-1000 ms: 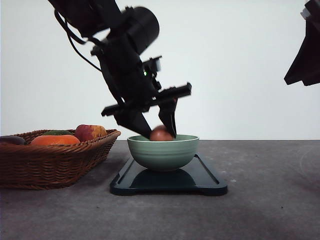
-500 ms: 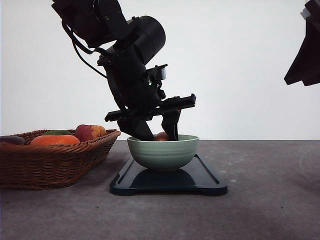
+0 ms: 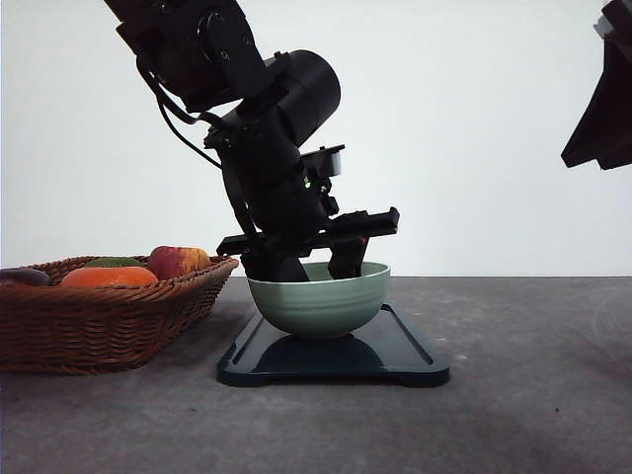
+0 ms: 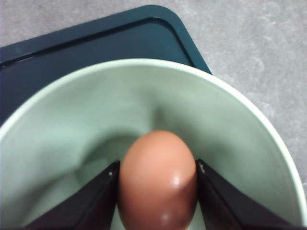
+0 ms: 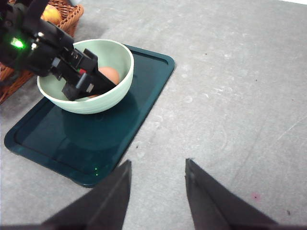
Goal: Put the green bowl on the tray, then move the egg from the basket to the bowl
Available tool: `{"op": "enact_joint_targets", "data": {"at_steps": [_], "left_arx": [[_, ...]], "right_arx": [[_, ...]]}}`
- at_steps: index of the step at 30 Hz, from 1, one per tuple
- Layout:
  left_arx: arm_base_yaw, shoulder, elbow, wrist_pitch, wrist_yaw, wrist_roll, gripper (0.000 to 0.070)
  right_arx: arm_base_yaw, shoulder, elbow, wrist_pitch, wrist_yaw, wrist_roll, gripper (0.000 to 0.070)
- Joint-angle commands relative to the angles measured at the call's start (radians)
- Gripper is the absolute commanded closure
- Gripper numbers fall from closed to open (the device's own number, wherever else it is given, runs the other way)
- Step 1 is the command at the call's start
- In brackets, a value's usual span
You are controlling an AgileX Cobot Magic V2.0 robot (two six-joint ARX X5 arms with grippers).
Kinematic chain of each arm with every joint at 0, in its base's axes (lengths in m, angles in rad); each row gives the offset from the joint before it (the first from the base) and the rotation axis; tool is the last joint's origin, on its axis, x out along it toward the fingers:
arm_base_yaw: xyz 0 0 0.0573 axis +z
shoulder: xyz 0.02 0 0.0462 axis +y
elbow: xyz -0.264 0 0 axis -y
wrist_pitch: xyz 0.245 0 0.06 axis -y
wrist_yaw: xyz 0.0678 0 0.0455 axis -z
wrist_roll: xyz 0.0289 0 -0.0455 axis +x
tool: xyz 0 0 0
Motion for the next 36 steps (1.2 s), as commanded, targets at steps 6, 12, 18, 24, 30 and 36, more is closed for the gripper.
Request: {"op": "enact_joint_targets", "data": {"at_steps": [6, 12, 18, 24, 30, 36], "left_arx": [[-0.011, 0.03, 0.032, -0.029, -0.002, 0.004, 0.0259], [-0.009, 0.03, 0.112, -0.167, -0.003, 0.01, 0.0209], [-0.002, 0.028, 0.25, -0.363, -0.002, 0.035, 0.021], [0.009, -0.021, 0.297, -0.488, -0.003, 0.065, 0.0211], [0.01, -0.124, 0.228, -0.516, -0.008, 0.119, 0.0217], [0.02, -0.321, -0.024, -0.348, -0.008, 0.118, 0.0223]], "right_arx": [[0.005, 0.005, 0.004, 0.006, 0.003, 0.011, 0.0481], [0.005, 0.005, 0.004, 0.006, 0.003, 0.011, 0.0481], [0.005, 0.005, 0.004, 0.006, 0.002, 0.011, 0.0481], [0.005, 0.005, 0.004, 0.006, 0.003, 0.011, 0.0481], [0.005, 0.005, 0.004, 0.006, 0.003, 0.01, 0.0481], [0.005, 0.005, 0.004, 0.006, 0.002, 0.01, 0.0481]]}}
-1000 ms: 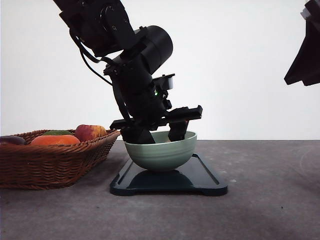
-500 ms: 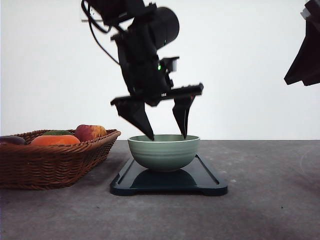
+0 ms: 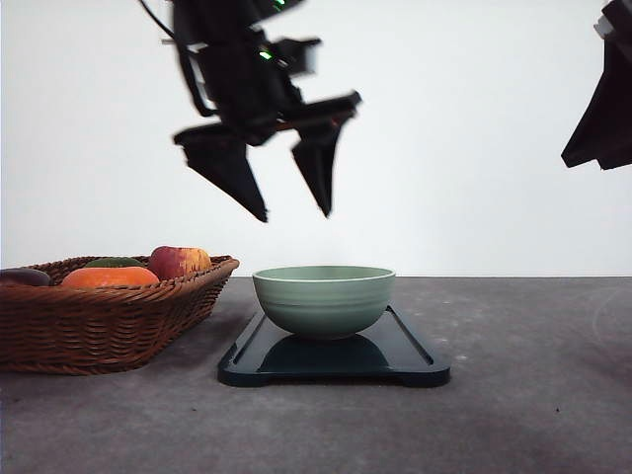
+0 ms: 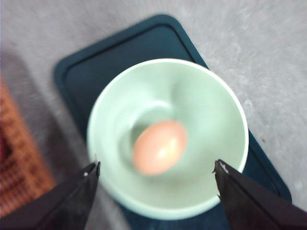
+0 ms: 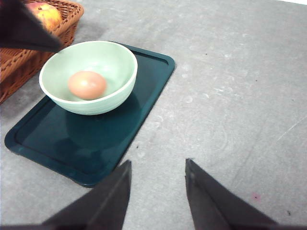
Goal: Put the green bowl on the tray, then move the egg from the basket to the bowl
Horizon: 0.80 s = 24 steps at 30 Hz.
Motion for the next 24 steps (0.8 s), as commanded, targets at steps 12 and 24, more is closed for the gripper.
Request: {"op": "enact_joint_targets", "data": {"at_steps": [12, 24], "left_arx": [[0.099, -0.455, -0.478, 0.175, -0.003, 0.025, 0.0223], [0.226, -0.837, -0.719, 0.113, 0.003, 0.025, 0.0229]], "right_arx": [[0.005, 0.005, 0.004, 0.006, 0.002, 0.01, 0.0481], [0.005, 0.005, 0.004, 0.003, 0.001, 0.007, 0.0481]]}}
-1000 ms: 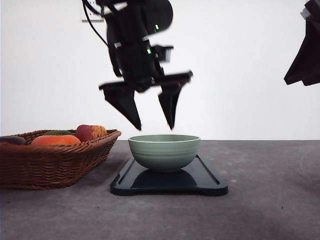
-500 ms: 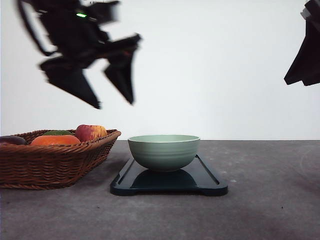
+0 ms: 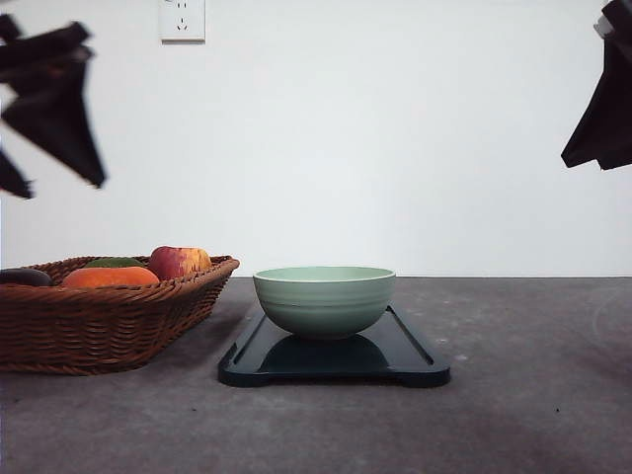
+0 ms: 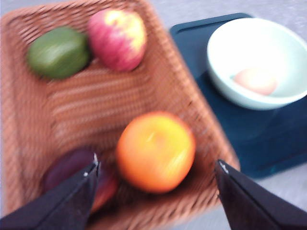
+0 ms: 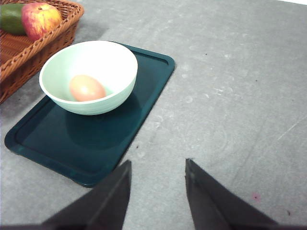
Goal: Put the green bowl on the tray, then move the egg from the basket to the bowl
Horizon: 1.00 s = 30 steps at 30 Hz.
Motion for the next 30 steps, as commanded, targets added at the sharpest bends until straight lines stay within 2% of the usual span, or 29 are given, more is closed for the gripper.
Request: {"op": "enact_joint_targets", "data": {"at_steps": [1, 4, 13, 14, 15, 16, 17, 20, 30], "left_arx": [[0.005, -0.041, -0.027, 0.003, 0.002, 0.0, 0.0229], [0.015, -0.115, -0.063, 0.02, 0.002, -0.032, 0.023], [0.016, -0.188, -0.066, 0.02, 0.005, -0.036, 0.023], [0.015, -0.188, -0.066, 0.017, 0.007, -0.035, 0.026], [0.015, -0.188, -0.066, 0.014, 0.009, -0.035, 0.0359], [0.014, -0.187, -0.066, 0.012, 0.009, -0.035, 0.0587], [0.014, -0.187, -0.066, 0.01, 0.009, -0.036, 0.0658], [0.015, -0.188, -0.065, 0.006, 0.009, -0.039, 0.07], [0.015, -0.189, -0.065, 0.005, 0.009, -0.039, 0.07]], "right_arx": [[0.005, 0.005, 0.004, 0.004, 0.002, 0.007, 0.0481], [0.005, 0.005, 0.004, 0.003, 0.002, 0.007, 0.0481], [0.006, 0.004, 0.004, 0.003, -0.019, 0.008, 0.0482], [0.006, 0.004, 0.004, 0.003, -0.03, 0.008, 0.0535], [0.005, 0.004, 0.004, 0.004, -0.037, 0.007, 0.0604], [0.005, 0.004, 0.004, 0.005, -0.034, 0.004, 0.0669], [0.005, 0.004, 0.004, 0.009, -0.031, 0.003, 0.0685], [0.005, 0.003, 0.004, 0.011, -0.045, 0.01, 0.0685], [0.006, 0.002, 0.004, 0.011, -0.051, 0.011, 0.0685]]}}
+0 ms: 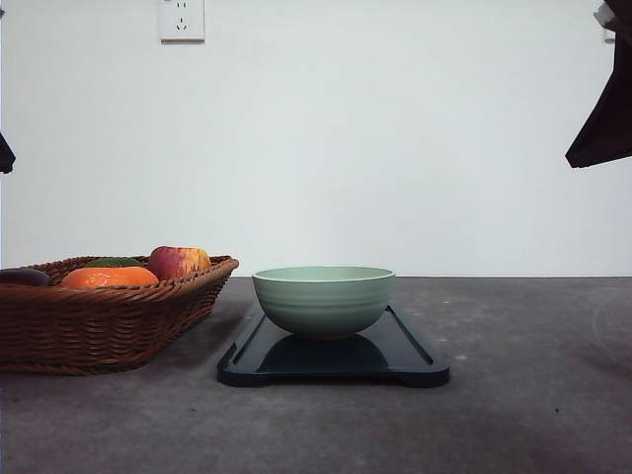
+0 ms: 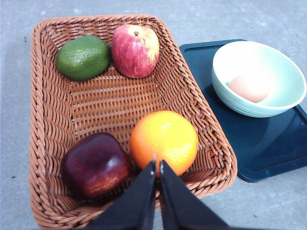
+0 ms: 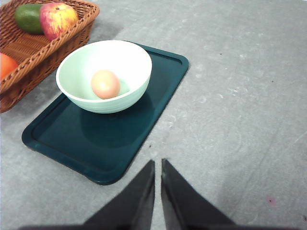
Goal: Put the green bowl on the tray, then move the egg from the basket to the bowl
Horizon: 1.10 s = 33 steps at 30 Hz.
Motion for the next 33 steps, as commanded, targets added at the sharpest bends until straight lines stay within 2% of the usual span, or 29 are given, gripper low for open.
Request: {"op": "enact_joint_targets", "data": {"at_steps": [1, 6, 9, 15, 19, 22, 27, 33], "left_arx": [[-0.004, 0.003, 0.01, 0.005, 0.003, 0.0, 0.07], [-0.004, 0.003, 0.01, 0.004, 0.003, 0.002, 0.07], [0.017, -0.018, 0.005, 0.006, 0.0, 0.062, 0.07], [0.158, -0.119, -0.101, 0.1, 0.003, 0.023, 0.07], [0.275, -0.244, -0.22, 0.2, 0.003, 0.023, 0.07], [0.337, -0.35, -0.294, 0.221, 0.003, 0.019, 0.07], [0.391, -0.496, -0.389, 0.212, 0.003, 0.018, 0.07], [0.408, -0.592, -0.47, 0.212, 0.003, 0.018, 0.07]], "right_arx": [[0.006, 0.002, 0.004, 0.01, 0.001, 0.011, 0.0685], [0.006, 0.002, 0.004, 0.01, 0.001, 0.011, 0.0684], [0.006, 0.002, 0.004, 0.01, 0.001, 0.011, 0.0685], [0.006, 0.002, 0.004, 0.011, 0.001, 0.011, 0.0685], [0.006, 0.002, 0.004, 0.011, 0.001, 0.011, 0.0685], [0.006, 0.002, 0.004, 0.011, 0.001, 0.011, 0.0685], [0.006, 0.002, 0.004, 0.011, 0.0, 0.011, 0.0685], [0.006, 0.002, 0.004, 0.011, 0.001, 0.011, 0.0685]]}}
